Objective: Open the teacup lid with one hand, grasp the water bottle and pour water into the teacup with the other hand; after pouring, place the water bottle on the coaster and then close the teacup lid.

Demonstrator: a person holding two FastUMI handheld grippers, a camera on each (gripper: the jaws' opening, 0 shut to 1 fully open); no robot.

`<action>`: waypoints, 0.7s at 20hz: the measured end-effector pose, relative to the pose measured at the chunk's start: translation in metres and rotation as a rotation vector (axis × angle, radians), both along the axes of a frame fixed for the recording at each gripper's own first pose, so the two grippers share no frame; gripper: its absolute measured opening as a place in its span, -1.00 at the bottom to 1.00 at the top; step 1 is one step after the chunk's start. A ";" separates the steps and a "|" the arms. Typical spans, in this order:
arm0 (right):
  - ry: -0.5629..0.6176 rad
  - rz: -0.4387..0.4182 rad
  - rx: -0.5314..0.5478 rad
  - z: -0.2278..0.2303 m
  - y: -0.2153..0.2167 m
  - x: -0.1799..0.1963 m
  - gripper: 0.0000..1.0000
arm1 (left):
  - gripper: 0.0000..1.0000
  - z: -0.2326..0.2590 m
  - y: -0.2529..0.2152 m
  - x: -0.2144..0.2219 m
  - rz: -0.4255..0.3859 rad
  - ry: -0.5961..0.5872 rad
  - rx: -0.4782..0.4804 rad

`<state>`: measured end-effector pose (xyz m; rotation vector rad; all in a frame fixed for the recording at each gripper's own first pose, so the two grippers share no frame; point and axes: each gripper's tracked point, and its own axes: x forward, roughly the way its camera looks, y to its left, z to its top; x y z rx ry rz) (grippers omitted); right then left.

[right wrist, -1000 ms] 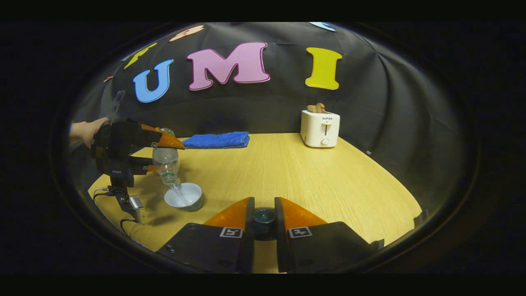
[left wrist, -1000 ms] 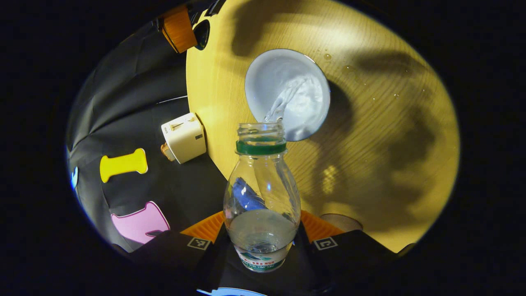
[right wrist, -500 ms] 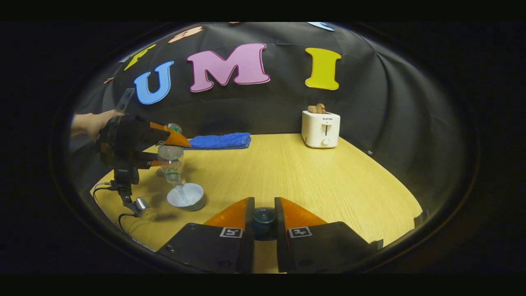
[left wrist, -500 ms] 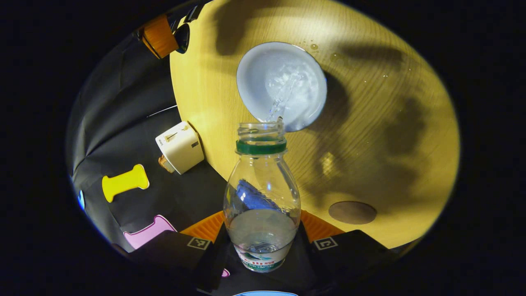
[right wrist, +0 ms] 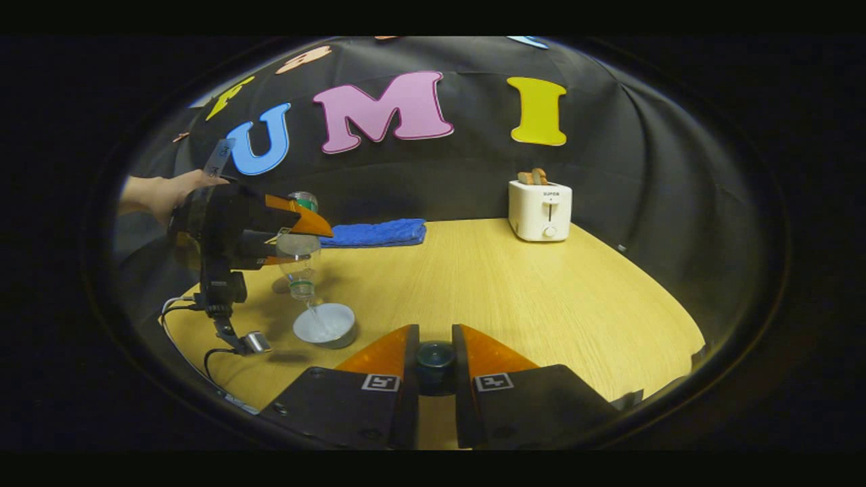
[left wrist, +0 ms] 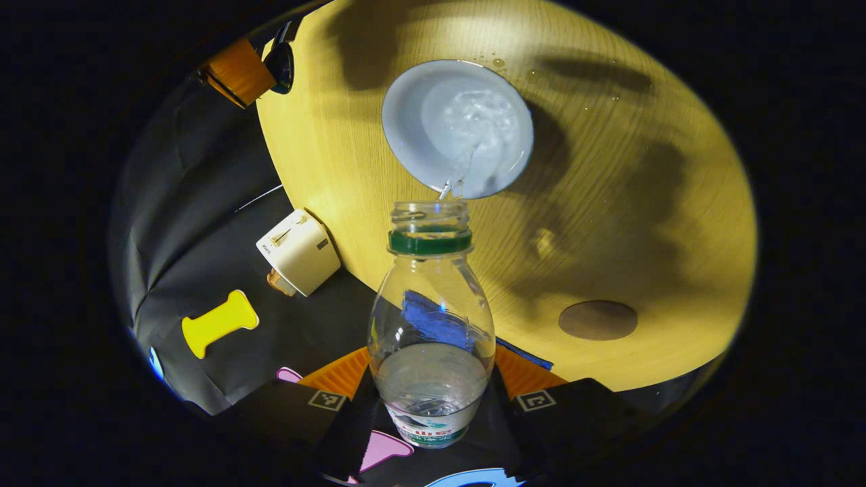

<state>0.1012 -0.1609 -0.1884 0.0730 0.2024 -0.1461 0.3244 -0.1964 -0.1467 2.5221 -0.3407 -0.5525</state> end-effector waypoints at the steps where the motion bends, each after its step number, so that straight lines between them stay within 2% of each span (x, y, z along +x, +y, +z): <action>1: 0.000 0.004 -0.001 0.000 0.002 0.001 -0.49 | 0.51 0.002 0.000 0.000 0.002 -0.007 0.004; 8: 0.000 0.011 0.000 0.000 0.003 -0.001 -0.49 | 0.51 0.008 -0.008 -0.009 -0.031 -0.039 0.005; 9: 0.000 0.008 0.002 0.001 0.002 -0.001 -0.58 | 0.51 0.010 -0.007 -0.008 -0.031 -0.042 0.007; 10: -0.001 0.005 0.004 0.001 0.002 -0.002 -0.49 | 0.51 0.010 -0.008 -0.007 -0.032 -0.046 0.009; 12: -0.005 0.001 -0.001 0.003 0.000 -0.003 -0.49 | 0.51 0.011 -0.010 -0.007 -0.037 -0.054 0.011; 13: -0.006 -0.001 0.000 0.002 0.000 -0.004 -0.40 | 0.51 0.011 -0.010 -0.006 -0.040 -0.057 0.009; 14: -0.006 -0.002 0.003 0.001 -0.001 -0.003 -0.49 | 0.51 0.010 -0.010 -0.006 -0.040 -0.057 0.012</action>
